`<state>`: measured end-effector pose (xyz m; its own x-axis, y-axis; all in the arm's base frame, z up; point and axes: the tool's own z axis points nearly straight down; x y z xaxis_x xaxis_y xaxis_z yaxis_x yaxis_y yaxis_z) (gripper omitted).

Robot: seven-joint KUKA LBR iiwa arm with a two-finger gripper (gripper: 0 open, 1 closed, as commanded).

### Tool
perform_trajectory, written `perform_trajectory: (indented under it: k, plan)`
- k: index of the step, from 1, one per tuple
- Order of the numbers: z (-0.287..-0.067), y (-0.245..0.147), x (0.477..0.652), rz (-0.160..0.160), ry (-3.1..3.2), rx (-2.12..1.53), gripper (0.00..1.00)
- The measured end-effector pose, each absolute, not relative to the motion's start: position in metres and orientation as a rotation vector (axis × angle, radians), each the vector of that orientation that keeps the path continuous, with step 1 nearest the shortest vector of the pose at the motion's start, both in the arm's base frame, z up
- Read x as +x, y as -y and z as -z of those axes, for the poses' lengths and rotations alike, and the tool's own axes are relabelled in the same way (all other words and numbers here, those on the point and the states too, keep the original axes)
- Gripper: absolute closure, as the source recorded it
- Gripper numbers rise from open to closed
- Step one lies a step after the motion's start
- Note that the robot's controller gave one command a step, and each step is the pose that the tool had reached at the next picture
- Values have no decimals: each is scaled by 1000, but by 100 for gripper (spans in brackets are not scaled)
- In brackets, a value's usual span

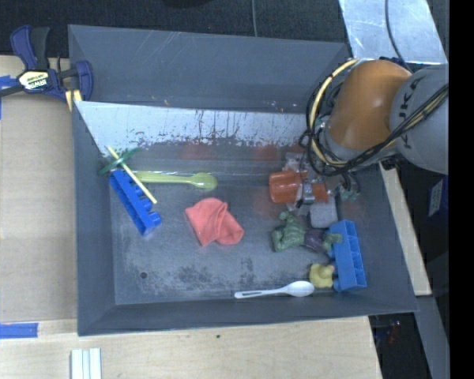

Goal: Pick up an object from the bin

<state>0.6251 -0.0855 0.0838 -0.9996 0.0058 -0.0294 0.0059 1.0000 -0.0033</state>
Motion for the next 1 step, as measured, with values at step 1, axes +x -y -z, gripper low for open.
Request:
perform_trajectory:
  k: [1]
  plan:
    - [-84,86,625,5,-3112,8,100]
